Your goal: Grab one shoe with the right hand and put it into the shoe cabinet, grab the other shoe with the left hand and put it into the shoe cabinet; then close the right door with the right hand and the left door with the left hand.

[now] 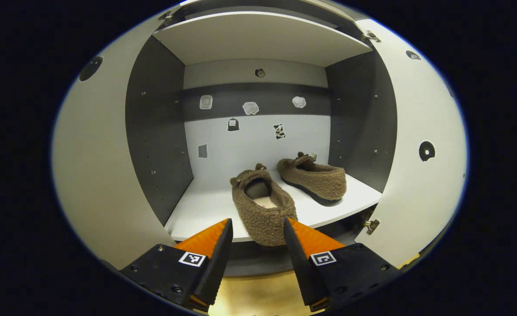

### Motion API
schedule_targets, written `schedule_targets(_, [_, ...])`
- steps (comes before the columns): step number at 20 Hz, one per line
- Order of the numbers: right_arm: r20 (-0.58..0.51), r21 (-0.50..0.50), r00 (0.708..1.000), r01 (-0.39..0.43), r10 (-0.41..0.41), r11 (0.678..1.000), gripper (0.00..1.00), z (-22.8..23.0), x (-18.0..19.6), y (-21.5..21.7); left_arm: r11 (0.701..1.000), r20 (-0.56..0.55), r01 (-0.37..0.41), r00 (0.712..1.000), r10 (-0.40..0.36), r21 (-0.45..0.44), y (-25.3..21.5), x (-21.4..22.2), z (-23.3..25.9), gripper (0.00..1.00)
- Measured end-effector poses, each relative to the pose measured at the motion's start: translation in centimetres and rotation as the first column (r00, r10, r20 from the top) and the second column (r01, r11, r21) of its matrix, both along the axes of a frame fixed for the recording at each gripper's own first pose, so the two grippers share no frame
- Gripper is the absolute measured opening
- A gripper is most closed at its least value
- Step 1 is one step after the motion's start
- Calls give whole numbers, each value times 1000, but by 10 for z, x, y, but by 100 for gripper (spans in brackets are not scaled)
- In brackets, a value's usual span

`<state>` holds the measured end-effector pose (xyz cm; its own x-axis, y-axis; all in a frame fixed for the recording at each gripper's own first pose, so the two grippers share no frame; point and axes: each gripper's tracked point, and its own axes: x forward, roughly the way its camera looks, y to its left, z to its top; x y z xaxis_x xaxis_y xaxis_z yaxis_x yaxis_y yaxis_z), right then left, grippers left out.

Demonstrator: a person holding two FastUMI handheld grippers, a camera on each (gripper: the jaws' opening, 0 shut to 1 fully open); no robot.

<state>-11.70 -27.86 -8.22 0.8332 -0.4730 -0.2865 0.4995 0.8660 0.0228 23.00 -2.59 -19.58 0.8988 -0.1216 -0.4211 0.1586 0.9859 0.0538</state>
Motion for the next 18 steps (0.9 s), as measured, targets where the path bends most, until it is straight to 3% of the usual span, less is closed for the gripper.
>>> schedule_targets(5, [3,-11,1000,30,-30,1000,75,3,-11,-13,998,33,54,998,-53,-27,-17,14,5,80])
schedule_targets(9, [11,-13,999,43,-43,999,75,6,-14,-19,998,53,56,997,-53,-39,-25,27,8,86])
schedule_targets(14, [16,-23,998,55,-55,998,75,9,-21,-27,1000,73,6,997,-7,15,-9,41,10,86])
schedule_targets(18, [10,-26,998,56,-56,998,75,9,-24,-33,997,36,-75,997,74,35,24,48,-2,86])
